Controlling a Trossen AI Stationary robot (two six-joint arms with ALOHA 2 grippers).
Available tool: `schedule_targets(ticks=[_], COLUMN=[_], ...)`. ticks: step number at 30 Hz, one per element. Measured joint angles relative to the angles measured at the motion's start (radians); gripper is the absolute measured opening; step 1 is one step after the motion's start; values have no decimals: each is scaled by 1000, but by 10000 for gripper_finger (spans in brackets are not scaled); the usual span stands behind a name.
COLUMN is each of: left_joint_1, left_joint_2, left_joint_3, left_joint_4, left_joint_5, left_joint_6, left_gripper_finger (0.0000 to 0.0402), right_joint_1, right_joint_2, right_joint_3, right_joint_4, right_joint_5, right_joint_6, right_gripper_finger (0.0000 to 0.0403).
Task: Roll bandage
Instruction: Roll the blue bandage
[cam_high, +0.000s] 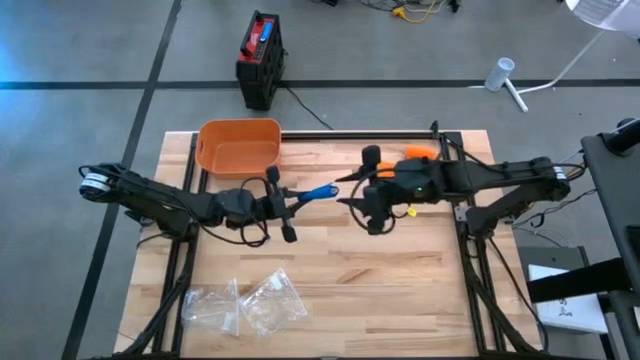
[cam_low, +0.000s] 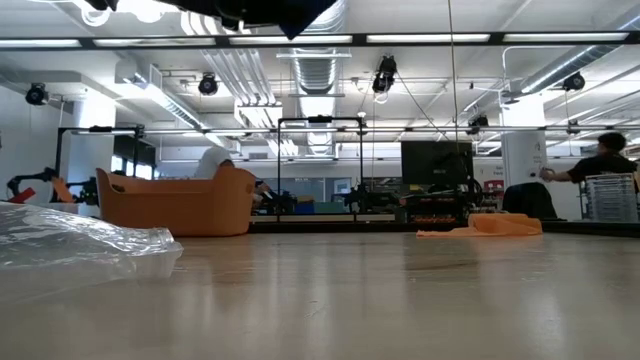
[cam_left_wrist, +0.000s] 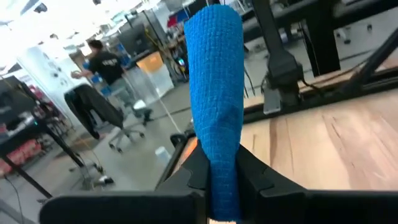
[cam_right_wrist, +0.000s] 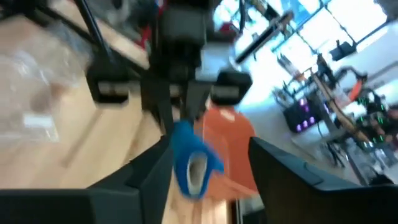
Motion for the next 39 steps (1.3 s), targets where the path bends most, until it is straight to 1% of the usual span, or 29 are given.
schedule_targets(ticks=[2,4,7,9,13,15,18,21,24,26,33,36,39], left_joint_1=[0,0,0,0,0,0,0,0,1,0,0,0,-9], left_joint_2=[0,0,0,0,0,-1,-1,-1,-1,-1,-1,-1,-8], left_joint_3=[0,0,0,0,0,0,0,0,0,0,0,0,0], left_joint_4=[-12,-21,-26,-32,-37,-35,-34,-33,-28,-27,-28,-32,-52], left_joint_5=[9,45,109,133,132,132,136,175,209,210,224,223,184], left_joint_6=[-10,-15,-16,-15,5,16,19,22,26,25,17,27,73], left_gripper_finger=[21,27,33,32,25,25,31,31,24,23,52,60,72], right_joint_1=[16,22,21,19,17,17,16,15,16,17,17,17,22], right_joint_2=[4,19,52,82,109,110,113,114,114,112,105,104,95], right_joint_3=[10,9,-2,-2,-2,-3,-4,-4,-4,-4,-4,-4,-4], right_joint_4=[18,57,62,66,64,36,20,-9,-21,-21,-35,-43,-60], right_joint_5=[-25,-38,-44,-44,-44,-44,-43,-44,-48,-52,-77,-77,-72], right_joint_6=[1,3,8,9,40,74,116,126,140,145,140,150,184], right_gripper_finger=[212,220,223,219,205,197,181,159,132,111,34,27,27])
